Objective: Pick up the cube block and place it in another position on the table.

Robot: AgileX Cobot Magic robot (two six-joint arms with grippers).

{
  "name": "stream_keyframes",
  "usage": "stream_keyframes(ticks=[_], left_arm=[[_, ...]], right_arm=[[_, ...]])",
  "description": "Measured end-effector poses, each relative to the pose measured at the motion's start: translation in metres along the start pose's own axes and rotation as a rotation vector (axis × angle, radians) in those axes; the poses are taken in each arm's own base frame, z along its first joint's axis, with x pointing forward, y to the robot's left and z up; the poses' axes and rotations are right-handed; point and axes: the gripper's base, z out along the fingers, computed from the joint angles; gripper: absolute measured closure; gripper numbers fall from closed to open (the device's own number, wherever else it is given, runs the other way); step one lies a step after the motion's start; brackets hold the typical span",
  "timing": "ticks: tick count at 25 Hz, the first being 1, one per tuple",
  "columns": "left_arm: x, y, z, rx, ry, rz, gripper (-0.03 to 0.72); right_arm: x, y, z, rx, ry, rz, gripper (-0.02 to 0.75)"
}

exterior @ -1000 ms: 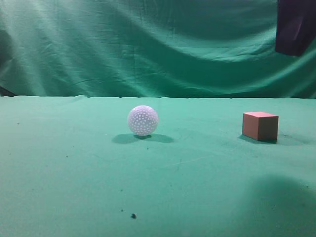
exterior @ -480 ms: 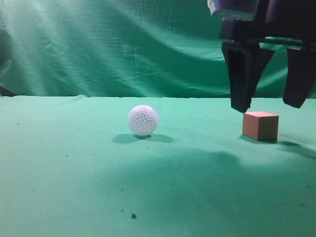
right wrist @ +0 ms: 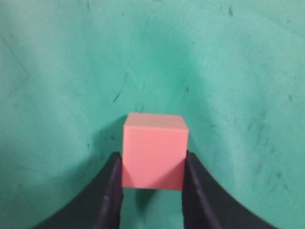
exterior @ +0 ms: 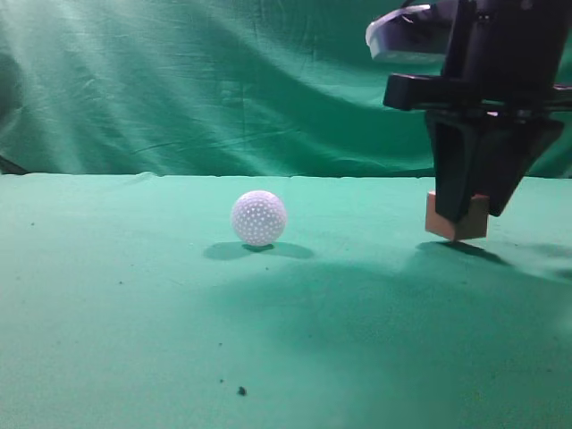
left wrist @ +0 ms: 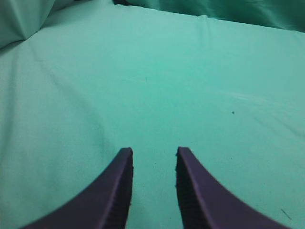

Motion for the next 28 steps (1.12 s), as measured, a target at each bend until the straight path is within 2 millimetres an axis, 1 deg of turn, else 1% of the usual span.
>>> stream_keyframes(ticks=[2,5,7,9,11,13,15,19,21,24,25,26,28], left_arm=[[0.000,0.000,0.000,0.000,0.000,0.000,0.426],[0.000,0.000,0.000,0.000,0.000,0.000,0.426],[0.000,0.000,0.000,0.000,0.000,0.000,0.426],[0.000,0.000,0.000,0.000,0.000,0.000,0.426],[0.000,0.000,0.000,0.000,0.000,0.000,0.426],[0.000,0.000,0.000,0.000,0.000,0.000,0.426],[0.000,0.000,0.000,0.000,0.000,0.000,0.426],[0.000,0.000,0.000,0.000,0.000,0.000,0.426],[0.000,0.000,0.000,0.000,0.000,0.000,0.426],[0.000,0.000,0.000,0.000,0.000,0.000,0.426],[0.000,0.000,0.000,0.000,0.000,0.000,0.426],[0.000,0.000,0.000,0.000,0.000,0.000,0.426],[0.000,0.000,0.000,0.000,0.000,0.000,0.426]], right_arm=[[-0.011,-0.002,-0.013,0.002,-0.044,0.015,0.517],[-0.029,-0.018,-0.033,0.013,-0.100,0.082,0.517],[-0.039,-0.036,-0.043,0.025,-0.137,0.147,0.517],[-0.049,-0.056,-0.049,0.040,-0.168,0.208,0.517],[-0.056,-0.078,-0.043,0.056,-0.152,0.260,0.517],[-0.062,-0.096,-0.034,0.066,-0.126,0.301,0.517],[-0.066,-0.108,-0.017,0.069,-0.086,0.325,0.517],[-0.069,-0.113,0.015,0.066,-0.031,0.320,0.517],[-0.070,-0.114,0.026,0.064,-0.024,0.317,0.517],[-0.072,-0.114,0.030,0.065,-0.037,0.315,0.517],[-0.073,-0.115,0.031,0.066,-0.039,0.315,0.472],[-0.072,-0.115,0.032,0.065,-0.037,0.315,0.444],[-0.071,-0.114,0.033,0.064,-0.022,0.315,0.354]])
